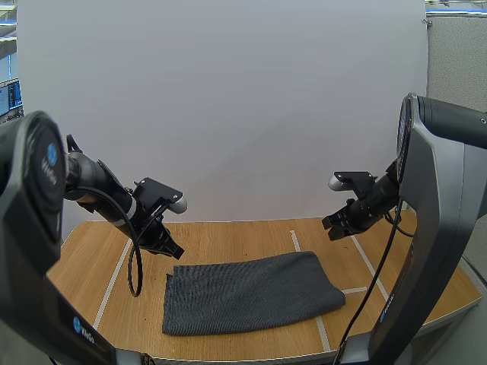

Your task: Fold the towel

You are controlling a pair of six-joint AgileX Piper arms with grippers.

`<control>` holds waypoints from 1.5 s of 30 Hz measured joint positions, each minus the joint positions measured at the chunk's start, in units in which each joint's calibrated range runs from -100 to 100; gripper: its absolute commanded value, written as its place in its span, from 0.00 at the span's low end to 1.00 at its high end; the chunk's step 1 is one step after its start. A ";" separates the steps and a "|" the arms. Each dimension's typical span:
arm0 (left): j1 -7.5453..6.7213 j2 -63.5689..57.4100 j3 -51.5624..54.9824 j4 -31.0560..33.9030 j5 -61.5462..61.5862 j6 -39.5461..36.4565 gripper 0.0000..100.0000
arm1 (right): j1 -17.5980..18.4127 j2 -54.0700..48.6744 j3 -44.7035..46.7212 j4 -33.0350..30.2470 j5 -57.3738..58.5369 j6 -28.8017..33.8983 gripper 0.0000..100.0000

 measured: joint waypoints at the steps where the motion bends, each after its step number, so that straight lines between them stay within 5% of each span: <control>1: 0.00 -0.57 0.00 0.00 0.58 -0.27 0.00 | -0.28 0.00 0.00 -0.53 2.58 0.45 0.86; 15: 0.00 -22.98 0.00 0.49 10.62 -5.97 0.00 | -0.34 0.00 1.98 -3.64 13.13 2.87 0.87; 27: -0.10 -29.16 0.00 1.17 11.15 -7.06 0.00 | -0.34 0.00 7.68 -4.40 2.40 -2.34 0.87; 29: -0.72 -30.04 0.00 2.10 10.43 -7.16 0.00 | -0.34 0.12 7.78 -4.40 1.85 -2.89 0.87; 33: -4.56 -35.96 0.00 2.60 6.64 -7.16 0.00 | -0.34 0.24 7.78 -4.40 1.52 -3.13 0.87; 45: -5.58 -60.89 0.00 2.74 4.16 -7.16 0.00 | -0.34 0.84 7.83 -4.75 0.99 -3.42 0.86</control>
